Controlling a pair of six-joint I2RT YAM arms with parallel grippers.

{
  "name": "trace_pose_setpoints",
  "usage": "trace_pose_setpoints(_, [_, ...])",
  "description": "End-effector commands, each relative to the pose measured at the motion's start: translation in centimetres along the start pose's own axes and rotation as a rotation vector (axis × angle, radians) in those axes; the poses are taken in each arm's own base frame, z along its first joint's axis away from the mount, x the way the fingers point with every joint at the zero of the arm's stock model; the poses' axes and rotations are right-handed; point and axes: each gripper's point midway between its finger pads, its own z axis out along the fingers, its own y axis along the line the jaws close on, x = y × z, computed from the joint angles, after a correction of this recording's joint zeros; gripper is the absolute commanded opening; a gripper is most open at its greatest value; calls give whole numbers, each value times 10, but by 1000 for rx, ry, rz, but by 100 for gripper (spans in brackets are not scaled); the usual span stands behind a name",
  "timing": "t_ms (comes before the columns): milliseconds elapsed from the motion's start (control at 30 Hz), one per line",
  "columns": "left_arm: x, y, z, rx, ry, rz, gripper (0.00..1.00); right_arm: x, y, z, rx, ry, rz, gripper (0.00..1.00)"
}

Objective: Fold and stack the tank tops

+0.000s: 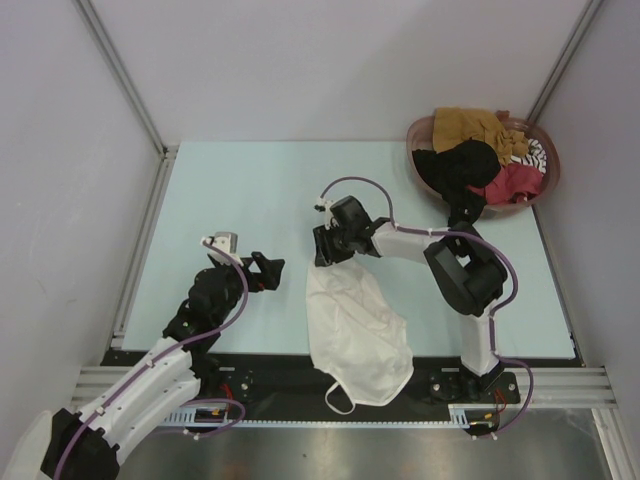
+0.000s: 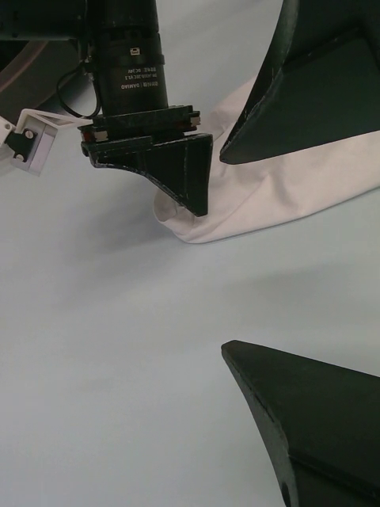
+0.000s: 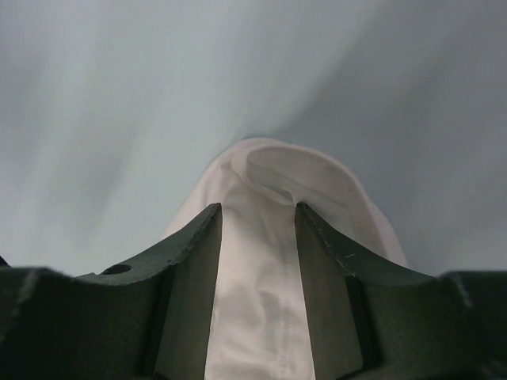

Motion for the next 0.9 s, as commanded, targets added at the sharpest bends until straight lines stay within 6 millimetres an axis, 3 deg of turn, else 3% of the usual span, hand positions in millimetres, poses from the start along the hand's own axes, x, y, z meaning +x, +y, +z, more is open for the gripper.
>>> trace_pose_setpoints(0, [-16, -8, 1, 32, -48, 1, 100, -16, 9, 3, -24, -30, -30, 48])
trace_pose_setpoints(200, [-14, -7, 3, 29, -41, 5, 100, -20, 15, 9, -62, -50, -39, 41])
trace_pose_setpoints(367, [-14, -7, 4, 28, -39, 11, 100, -16, 4, 20, -29, -65, -40, 40])
trace_pose_setpoints(433, [-13, -7, 4, 27, -37, 13, 100, -13, 4, 22, -25, -67, -48, 21])
trace_pose_setpoints(467, [-13, -7, 4, 30, -36, 16, 100, -14, 4, 21, -21, -71, -48, 6])
trace_pose_setpoints(533, [-13, -9, 4, 37, -34, 18, 100, -13, 4, 19, -20, -74, -46, 0])
trace_pose_setpoints(600, [-13, -9, 4, 43, -35, 22, 100, -27, 12, 9, -36, -141, -61, 0])
trace_pose_setpoints(633, [-13, -10, 4, 45, -36, 23, 100, -20, 10, 6, -31, -140, -57, 0])
trace_pose_setpoints(700, [-13, -12, 4, 56, -35, 28, 100, -38, 17, -15, -31, -223, -76, 0])
trace_pose_setpoints(767, [-13, -16, 4, 82, -31, 37, 100, -35, 15, -29, -16, -254, -77, 0])
trace_pose_setpoints(833, [-10, -20, 5, 107, -19, 41, 100, -52, 15, -58, 14, -334, -76, 0])
trace_pose_setpoints(867, [-10, -23, 6, 124, -21, 44, 100, -49, 5, -66, 38, -339, -51, 0])
